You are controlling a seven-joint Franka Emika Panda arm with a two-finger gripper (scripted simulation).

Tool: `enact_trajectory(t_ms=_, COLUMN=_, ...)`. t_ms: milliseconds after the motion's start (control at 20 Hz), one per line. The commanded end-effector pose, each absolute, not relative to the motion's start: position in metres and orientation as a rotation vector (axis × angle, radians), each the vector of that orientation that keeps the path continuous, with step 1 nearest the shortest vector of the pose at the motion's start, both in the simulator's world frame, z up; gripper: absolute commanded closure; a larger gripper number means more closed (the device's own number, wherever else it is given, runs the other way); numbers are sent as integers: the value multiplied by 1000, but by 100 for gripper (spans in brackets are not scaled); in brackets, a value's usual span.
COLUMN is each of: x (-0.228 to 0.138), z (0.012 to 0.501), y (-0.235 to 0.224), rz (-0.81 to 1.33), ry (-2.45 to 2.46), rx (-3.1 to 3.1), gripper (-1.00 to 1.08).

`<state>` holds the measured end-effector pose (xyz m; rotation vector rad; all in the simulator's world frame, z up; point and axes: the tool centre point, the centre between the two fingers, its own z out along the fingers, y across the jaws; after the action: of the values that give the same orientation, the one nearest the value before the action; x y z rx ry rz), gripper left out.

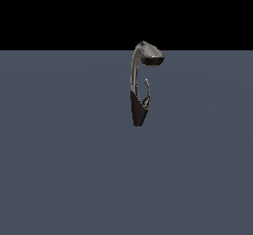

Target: Turn on the faucet by rotating a designated handle.

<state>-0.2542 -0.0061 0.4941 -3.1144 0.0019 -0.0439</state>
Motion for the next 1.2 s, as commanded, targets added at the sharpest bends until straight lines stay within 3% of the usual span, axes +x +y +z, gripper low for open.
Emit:
enact_trajectory(t_ms=0, x=-254, z=494, y=-6, rz=-44, ry=2, rx=-3114, gripper=108)
enact_trajectory(t_ms=1150, x=-223, z=495, y=0, rz=-32, ry=100, rx=-3034, gripper=108)
